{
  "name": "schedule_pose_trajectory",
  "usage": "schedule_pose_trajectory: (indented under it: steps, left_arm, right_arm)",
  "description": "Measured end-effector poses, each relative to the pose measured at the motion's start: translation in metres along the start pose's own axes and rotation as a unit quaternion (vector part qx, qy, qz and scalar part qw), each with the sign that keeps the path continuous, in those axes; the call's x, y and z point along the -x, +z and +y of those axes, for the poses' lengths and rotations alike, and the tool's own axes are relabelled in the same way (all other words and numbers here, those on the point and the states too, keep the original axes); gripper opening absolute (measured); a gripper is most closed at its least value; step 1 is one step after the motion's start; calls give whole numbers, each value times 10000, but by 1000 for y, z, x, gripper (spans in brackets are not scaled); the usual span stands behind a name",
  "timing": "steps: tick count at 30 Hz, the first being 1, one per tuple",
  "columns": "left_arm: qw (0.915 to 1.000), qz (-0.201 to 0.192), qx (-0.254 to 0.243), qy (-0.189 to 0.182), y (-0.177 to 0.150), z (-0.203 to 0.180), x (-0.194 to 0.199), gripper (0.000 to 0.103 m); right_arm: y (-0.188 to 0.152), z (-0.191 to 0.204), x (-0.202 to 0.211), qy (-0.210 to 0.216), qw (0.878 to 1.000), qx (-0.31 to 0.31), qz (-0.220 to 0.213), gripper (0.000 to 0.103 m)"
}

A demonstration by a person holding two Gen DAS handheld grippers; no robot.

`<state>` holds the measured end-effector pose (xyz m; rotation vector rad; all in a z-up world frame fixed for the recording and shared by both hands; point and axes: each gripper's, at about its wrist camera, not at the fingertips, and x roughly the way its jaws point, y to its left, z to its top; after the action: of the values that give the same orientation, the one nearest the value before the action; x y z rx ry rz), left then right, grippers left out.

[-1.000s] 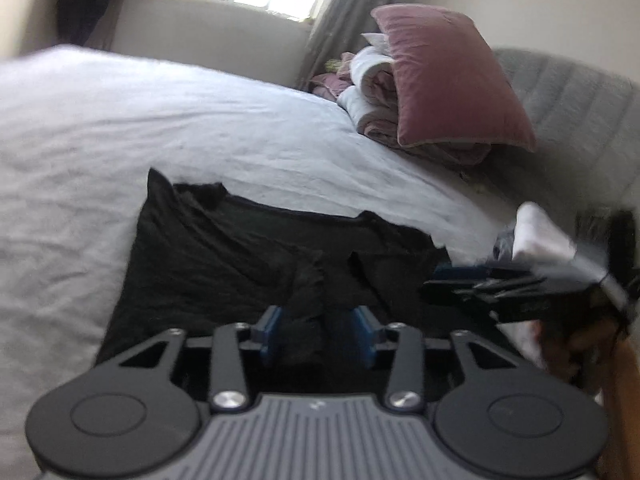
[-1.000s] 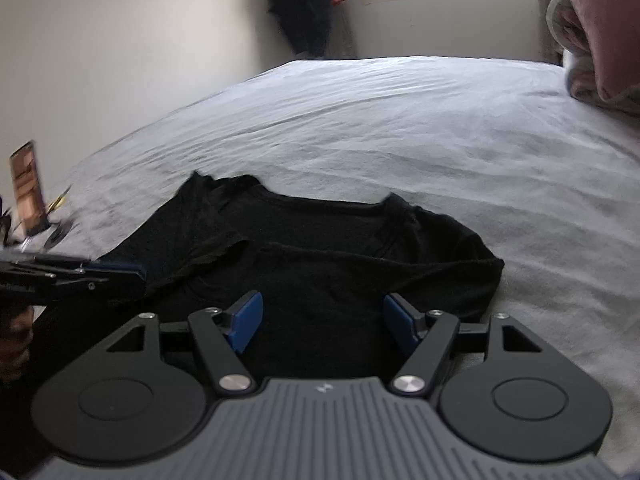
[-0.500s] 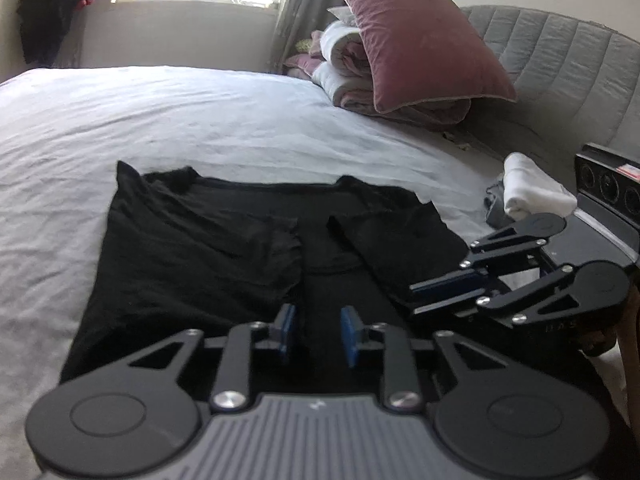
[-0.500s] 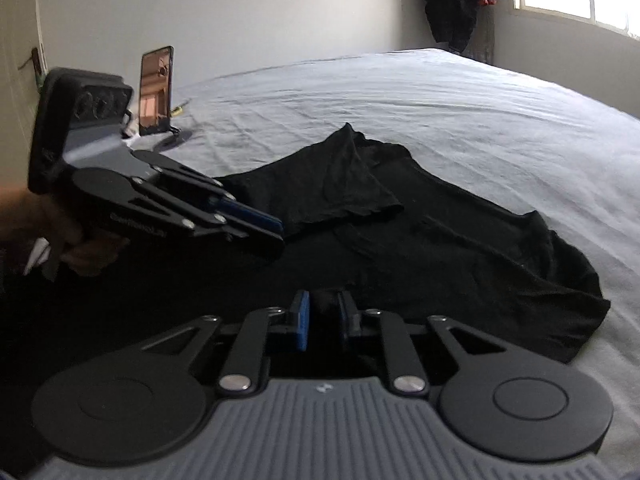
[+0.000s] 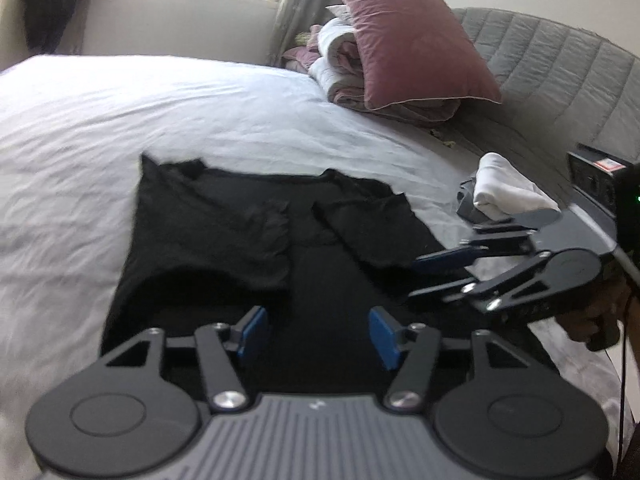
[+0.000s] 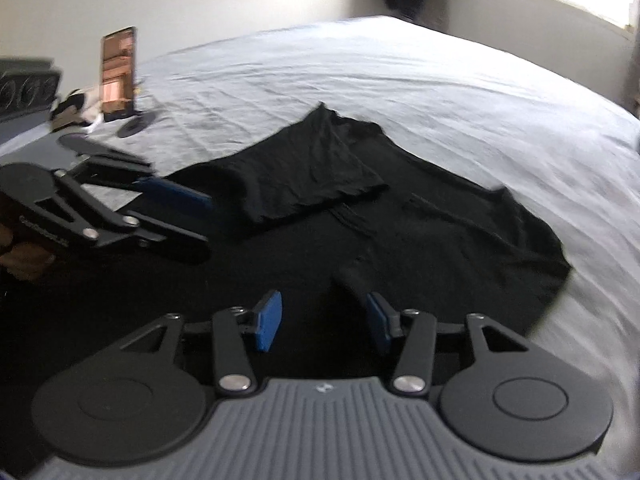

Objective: Fold clothes

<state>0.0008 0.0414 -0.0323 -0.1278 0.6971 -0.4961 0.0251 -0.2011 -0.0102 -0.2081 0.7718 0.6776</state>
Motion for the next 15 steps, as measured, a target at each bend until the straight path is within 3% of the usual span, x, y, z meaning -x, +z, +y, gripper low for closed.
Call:
schedule_pose_trajectory:
  steps: [7, 15]
  left_arm:
    - [9998, 59, -61, 185, -37, 12, 35, 59]
    - [9996, -20, -201, 222, -71, 25, 76, 59]
  right_arm:
    - [-46, 19, 31, -718, 9954, -532, 352, 52]
    - [-80, 34, 65, -1115, 9878, -996, 426, 53]
